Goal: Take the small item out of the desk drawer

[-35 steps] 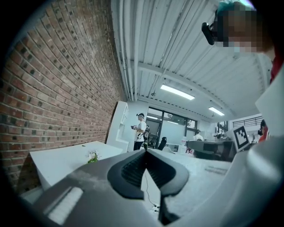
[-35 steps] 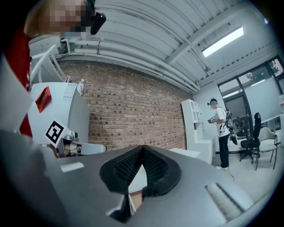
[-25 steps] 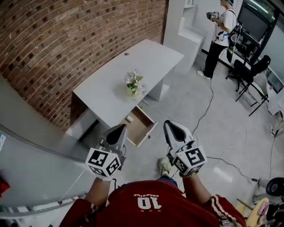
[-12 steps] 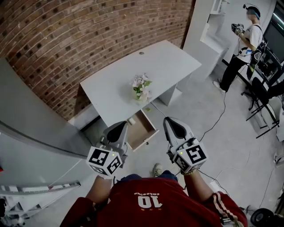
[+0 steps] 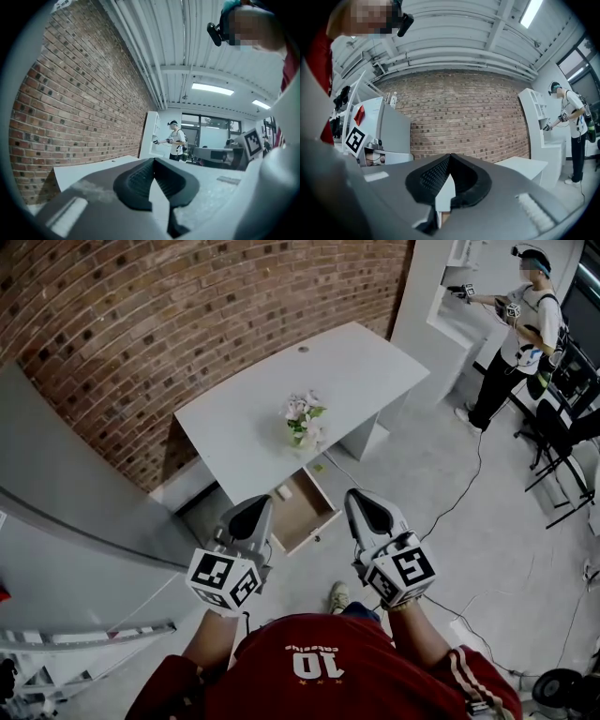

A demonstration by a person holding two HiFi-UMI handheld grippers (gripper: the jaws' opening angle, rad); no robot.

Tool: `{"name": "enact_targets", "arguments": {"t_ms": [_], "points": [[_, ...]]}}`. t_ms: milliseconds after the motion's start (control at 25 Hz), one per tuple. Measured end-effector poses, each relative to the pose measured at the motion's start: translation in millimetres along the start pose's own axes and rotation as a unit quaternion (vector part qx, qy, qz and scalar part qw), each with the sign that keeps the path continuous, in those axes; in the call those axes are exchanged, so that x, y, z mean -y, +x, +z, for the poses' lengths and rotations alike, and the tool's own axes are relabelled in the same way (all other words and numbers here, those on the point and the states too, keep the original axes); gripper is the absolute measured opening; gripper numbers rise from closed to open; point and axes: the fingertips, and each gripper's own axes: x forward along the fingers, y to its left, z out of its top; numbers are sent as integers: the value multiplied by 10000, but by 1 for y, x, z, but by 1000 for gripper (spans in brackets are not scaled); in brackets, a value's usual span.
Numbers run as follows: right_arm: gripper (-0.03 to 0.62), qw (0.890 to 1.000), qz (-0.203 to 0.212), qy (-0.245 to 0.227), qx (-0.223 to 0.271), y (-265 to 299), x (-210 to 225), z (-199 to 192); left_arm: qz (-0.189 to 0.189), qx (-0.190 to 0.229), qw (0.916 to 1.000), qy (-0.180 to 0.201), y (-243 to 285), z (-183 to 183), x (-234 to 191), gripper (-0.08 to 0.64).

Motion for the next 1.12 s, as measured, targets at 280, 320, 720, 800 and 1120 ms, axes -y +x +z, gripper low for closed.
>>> {"name": "enact_targets", "arguments": {"t_ms": [280,320,720,800,1120], "points": [[2,9991,-406,-6,-103,-14,-15,-6,-313,-13,9989,347,-7,7,5,103],[3,9990,-431,8,-73,-16,-16,-7,-352,-14,9987,366,-7,7,7,120],[3,9980,-594,-116,-164,-31,-5,-14,-484,-121,9982,335,11,-12,15,192],[3,9980,-586,-152,-154,-28,-3,-16,-490,-118,9981,353,13,-14,15,192],[3,9977,-657,-15,-172,-20,-5,-33,-338,-442,9978,355,11,-50,-1,192]]}}
